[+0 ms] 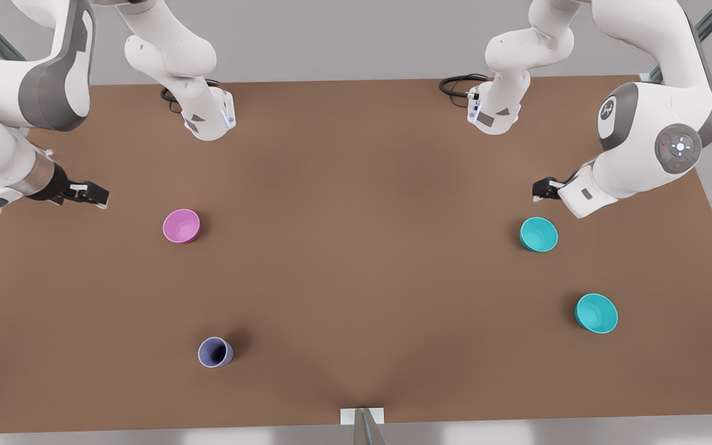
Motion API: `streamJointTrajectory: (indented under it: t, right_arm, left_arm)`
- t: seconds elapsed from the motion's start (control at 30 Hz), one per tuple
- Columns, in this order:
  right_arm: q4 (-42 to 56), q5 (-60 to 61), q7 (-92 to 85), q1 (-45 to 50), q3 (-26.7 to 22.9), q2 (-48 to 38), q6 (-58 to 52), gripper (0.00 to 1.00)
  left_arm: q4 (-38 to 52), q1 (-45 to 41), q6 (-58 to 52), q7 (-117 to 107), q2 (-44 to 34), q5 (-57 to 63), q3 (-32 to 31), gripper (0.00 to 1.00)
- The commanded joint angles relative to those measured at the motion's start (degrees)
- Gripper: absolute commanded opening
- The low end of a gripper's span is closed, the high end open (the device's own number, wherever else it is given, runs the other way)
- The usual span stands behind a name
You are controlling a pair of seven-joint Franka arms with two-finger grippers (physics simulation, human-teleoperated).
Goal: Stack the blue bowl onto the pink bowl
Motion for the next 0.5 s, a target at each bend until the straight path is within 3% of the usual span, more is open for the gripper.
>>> streamJointTrajectory:
  t: [0.0,0.17,0.33,0.47]
  right_arm:
    - [0.1,0.2,-0.3,2.7,0.0,0.0,0.6,1.00]
    - [-4.4,-0.3,-4.1,0.7,-0.7,2.6,-1.3,1.00]
    - [-27.4,0.1,-4.2,-3.8,-0.8,2.4,27.0,1.00]
    - [-34.9,0.2,-4.1,-5.9,-0.8,4.3,37.9,1.00]
  left_arm:
    - [0.0,0.0,0.4,1.0,-0.1,0.0,0.0,1.00]
    - [0.0,0.0,0.4,1.0,-0.1,0.0,-0.1,1.00]
    - [0.0,0.0,0.4,1.0,-0.1,0.0,-0.1,1.00]
    - [0.0,0.0,0.4,1.0,0.0,0.0,-0.1,1.00]
